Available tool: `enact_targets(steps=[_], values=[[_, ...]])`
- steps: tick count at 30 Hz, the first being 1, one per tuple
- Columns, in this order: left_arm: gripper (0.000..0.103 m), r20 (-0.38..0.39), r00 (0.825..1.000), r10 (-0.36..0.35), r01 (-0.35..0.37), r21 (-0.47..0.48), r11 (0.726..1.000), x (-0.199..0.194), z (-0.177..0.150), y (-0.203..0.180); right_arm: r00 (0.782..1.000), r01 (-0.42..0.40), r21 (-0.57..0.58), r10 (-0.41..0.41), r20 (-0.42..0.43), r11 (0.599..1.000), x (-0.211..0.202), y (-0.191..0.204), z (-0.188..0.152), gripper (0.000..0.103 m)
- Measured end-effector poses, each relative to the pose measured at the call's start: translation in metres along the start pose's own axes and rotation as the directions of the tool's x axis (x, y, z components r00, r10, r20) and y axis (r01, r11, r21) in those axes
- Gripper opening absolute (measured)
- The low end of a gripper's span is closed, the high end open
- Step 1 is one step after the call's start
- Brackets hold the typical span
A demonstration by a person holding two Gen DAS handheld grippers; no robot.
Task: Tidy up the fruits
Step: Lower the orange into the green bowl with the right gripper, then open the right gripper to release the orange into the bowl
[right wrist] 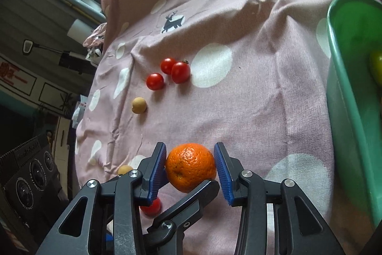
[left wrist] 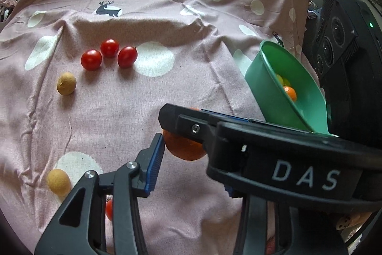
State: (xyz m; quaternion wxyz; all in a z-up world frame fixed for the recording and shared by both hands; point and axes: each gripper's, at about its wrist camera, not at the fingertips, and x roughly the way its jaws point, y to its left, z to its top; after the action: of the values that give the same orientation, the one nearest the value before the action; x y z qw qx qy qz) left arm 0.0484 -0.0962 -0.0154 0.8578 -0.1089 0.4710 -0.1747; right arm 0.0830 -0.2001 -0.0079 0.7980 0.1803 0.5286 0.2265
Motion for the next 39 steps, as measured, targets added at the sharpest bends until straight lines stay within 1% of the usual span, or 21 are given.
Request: enact_targets(steps=[5,10,11,15,18,20,24,28,34,39], values=[[0.043,0.077,0.997,-0.001,-0.004,0.064,0.998,-0.023,0.009,-0.023,0.995,-0.024,-0.031,0.027,0.093,0.999,-0.035,0.006,0.003,0.044],[0.043,0.154,0.988,-0.007,-0.014,0.137,0.99,-0.036,0.019,-0.054,0.981,-0.051,-0.032,0.056,0.184,0.998,-0.072,0.001,0.004,0.044],[0.042,0.16,0.987,-0.017,-0.006,0.147,0.989,-0.037,0.021,-0.059,0.977,-0.048,-0.033,0.054,0.206,0.998,-0.079,-0.002,0.004,0.044],[0.042,0.161,0.985,-0.061,0.031,0.185,0.982,-0.032,0.027,-0.079,0.965,-0.028,0.002,0.026,0.262,1.0,-0.095,-0.015,0.006,0.044],[0.042,0.155,0.984,-0.09,0.055,0.212,0.976,-0.027,0.031,-0.094,0.956,-0.037,0.038,0.024,0.292,0.999,-0.107,-0.03,0.006,0.044],[0.042,0.156,0.981,-0.117,0.078,0.234,0.969,-0.025,0.035,-0.106,0.946,-0.027,0.051,0.009,0.324,0.998,-0.118,-0.037,0.005,0.044],[0.042,0.148,0.974,-0.169,0.121,0.287,0.95,-0.018,0.039,-0.132,0.923,0.017,0.081,-0.047,0.381,0.997,-0.139,-0.052,0.002,0.044],[0.042,0.129,0.97,-0.206,0.158,0.312,0.937,-0.007,0.041,-0.15,0.909,0.012,0.134,-0.066,0.411,0.991,-0.152,-0.071,0.001,0.044],[0.042,0.085,0.969,-0.233,0.193,0.333,0.923,0.007,0.043,-0.169,0.903,0.019,0.181,-0.094,0.42,0.983,-0.161,-0.092,-0.003,0.044],[0.042,0.06,0.969,-0.239,0.207,0.33,0.921,0.021,0.041,-0.177,0.903,0.062,0.215,-0.147,0.403,0.975,-0.161,-0.103,-0.004,0.044]])
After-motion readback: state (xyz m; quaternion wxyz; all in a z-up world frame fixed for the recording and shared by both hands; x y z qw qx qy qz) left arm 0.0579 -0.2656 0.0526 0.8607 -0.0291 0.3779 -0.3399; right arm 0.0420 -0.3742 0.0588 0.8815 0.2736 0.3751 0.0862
